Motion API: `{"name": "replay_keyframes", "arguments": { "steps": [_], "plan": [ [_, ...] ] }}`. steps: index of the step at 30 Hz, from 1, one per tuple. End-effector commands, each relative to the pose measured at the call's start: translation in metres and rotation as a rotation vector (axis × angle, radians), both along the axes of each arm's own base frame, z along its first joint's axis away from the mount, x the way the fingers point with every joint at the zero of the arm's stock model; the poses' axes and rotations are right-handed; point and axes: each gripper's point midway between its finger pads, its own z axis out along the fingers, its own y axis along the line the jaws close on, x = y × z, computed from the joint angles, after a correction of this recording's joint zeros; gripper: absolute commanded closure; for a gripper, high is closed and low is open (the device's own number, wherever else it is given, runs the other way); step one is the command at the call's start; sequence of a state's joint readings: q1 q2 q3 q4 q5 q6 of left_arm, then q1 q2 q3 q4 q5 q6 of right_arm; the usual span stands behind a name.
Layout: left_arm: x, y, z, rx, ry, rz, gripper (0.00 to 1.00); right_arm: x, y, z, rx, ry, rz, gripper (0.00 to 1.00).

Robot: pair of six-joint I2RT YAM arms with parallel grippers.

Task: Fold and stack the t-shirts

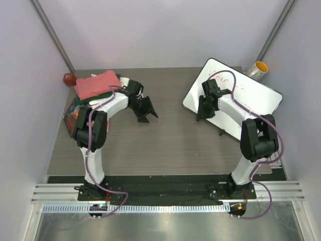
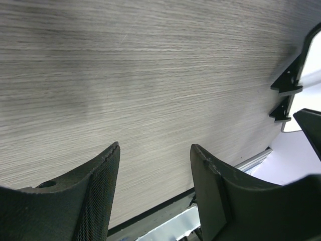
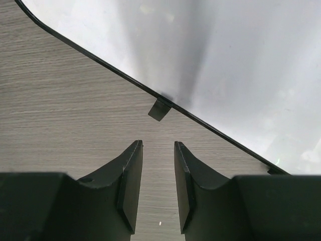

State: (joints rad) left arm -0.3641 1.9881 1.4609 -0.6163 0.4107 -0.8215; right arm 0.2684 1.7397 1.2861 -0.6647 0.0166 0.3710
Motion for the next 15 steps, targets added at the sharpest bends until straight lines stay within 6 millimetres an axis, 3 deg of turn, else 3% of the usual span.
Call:
{"name": "replay_keyframes", "arguments": {
  "steps": [1,15],
  "plan": [
    [0.003,0.0,0.013,-0.024,-0.051,-0.012,0.41,0.002,0.0,0.006,-0.008,-0.007,-0.009,0.63],
    [0.001,0.001,0.013,-0.02,-0.052,-0.017,0.41,0.014,0.009,-0.019,-0.027,0.067,-0.005,0.62]
  ]
}}
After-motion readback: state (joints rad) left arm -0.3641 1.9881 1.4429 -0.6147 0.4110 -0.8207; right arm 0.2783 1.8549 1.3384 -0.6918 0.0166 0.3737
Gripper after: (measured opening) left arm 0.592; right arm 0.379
